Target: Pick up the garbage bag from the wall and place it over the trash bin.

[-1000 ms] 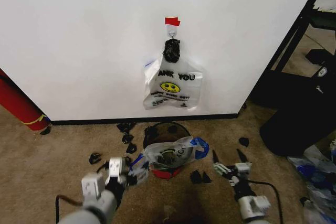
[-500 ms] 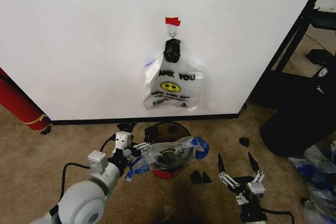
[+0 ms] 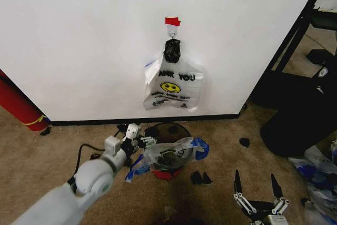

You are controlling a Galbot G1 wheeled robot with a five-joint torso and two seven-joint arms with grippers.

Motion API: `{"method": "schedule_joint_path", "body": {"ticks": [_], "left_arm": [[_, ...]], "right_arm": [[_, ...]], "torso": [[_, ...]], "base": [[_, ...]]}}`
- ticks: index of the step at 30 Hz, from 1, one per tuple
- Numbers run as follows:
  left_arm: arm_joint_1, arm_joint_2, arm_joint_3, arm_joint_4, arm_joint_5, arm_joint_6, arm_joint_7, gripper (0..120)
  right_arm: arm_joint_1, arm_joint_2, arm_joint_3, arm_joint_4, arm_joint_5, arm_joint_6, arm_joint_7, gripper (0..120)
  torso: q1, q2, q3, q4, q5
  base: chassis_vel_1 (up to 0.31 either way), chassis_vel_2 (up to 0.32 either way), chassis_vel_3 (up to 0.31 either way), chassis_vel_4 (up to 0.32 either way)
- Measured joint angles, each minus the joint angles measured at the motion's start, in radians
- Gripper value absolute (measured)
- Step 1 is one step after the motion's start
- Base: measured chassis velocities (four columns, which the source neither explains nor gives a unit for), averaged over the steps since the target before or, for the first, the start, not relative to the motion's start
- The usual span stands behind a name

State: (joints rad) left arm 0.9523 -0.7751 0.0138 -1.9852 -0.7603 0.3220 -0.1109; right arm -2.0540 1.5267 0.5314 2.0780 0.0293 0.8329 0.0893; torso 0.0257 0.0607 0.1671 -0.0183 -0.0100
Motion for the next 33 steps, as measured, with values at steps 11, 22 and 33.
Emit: {"method": "schedule_joint_path", "body": {"ticks": [11, 22, 33], "left_arm": [[-0.282, -0.001, 0.184, 0.152, -0.128, 0.170, 0.057, 99], [-0.381, -0.047, 0.313, 0.292, -0.062, 0.195, 0.052, 87], [-0.394, -0.065, 0.303, 0.331, -0.176, 0.206, 0.002, 45]], "right_arm": [[-0.012, -0.005, 0.007, 0.025, 0.002, -0.006, 0.010, 100], [-0.022, 0.001, -0.003, 0.036, -0.002, -0.008, 0.026, 100], [-0.006, 0.022, -0.024, 0.040, -0.018, -0.021, 0.042, 100]], "torso": [[0.000, 0.000, 0.000, 0.0002, -0.0001], [0.000, 0.000, 0.000, 0.0001, -0.0001], [0.000, 0.000, 0.000, 0.0002, -0.0002]], "base": [[0.000, 0.000, 0.000, 0.000], [0.000, 0.000, 0.000, 0.000], [0.000, 0.000, 0.000, 0.000]]}}
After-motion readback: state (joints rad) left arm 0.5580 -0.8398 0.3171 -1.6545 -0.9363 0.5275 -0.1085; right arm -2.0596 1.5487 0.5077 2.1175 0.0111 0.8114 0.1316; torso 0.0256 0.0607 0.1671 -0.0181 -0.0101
